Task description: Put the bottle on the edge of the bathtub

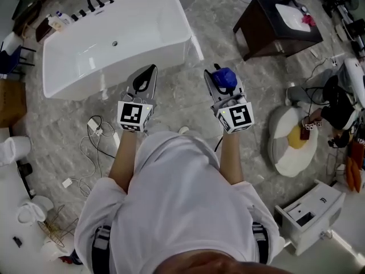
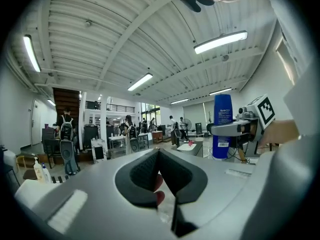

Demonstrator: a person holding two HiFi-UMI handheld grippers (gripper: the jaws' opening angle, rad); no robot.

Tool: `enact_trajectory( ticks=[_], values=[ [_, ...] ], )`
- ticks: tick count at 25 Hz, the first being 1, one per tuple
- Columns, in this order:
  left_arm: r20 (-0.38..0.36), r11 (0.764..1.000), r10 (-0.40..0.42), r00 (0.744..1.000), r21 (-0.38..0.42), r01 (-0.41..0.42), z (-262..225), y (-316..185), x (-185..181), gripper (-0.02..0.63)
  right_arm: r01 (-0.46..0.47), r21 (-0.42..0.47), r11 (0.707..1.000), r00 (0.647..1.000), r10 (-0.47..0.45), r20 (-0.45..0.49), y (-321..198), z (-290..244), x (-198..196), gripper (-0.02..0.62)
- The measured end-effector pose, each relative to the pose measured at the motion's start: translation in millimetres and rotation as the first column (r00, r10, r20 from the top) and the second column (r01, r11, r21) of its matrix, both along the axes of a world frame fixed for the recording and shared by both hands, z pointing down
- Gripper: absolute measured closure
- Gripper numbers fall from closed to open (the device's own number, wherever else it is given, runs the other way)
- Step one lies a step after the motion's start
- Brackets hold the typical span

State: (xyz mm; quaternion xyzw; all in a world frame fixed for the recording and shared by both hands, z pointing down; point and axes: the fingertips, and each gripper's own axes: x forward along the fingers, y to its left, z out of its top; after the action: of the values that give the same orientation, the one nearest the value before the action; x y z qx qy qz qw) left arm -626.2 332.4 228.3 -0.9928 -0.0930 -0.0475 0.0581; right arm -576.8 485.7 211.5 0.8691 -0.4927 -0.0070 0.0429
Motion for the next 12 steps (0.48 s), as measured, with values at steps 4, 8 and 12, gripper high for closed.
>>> enact_trajectory(
  ticks=[4, 8, 12],
  values=[
    [0.018, 1.000, -0.028, 0.999, 0.013, 0.027, 10.2, 13.0, 25.9, 0.611, 0.006, -0.024, 1.000, 1.000, -0.005, 0.022, 24.7, 13.7, 31.4, 0.462],
    [0.023, 0.999, -0.051, 0.998, 0.017, 0.051, 14.3, 17.4, 61.7, 0.611, 0.014, -0.040, 0.999, 0.999, -0.013, 0.034, 37.6, 21.5, 66.6, 0.460],
    [0.031, 0.998, -0.067, 0.997, 0.010, 0.067, 27.7, 16.7, 112.5, 0.611, 0.028, -0.048, 0.998, 0.999, -0.027, 0.032, 38.4, 28.3, 116.3, 0.460]
  ],
)
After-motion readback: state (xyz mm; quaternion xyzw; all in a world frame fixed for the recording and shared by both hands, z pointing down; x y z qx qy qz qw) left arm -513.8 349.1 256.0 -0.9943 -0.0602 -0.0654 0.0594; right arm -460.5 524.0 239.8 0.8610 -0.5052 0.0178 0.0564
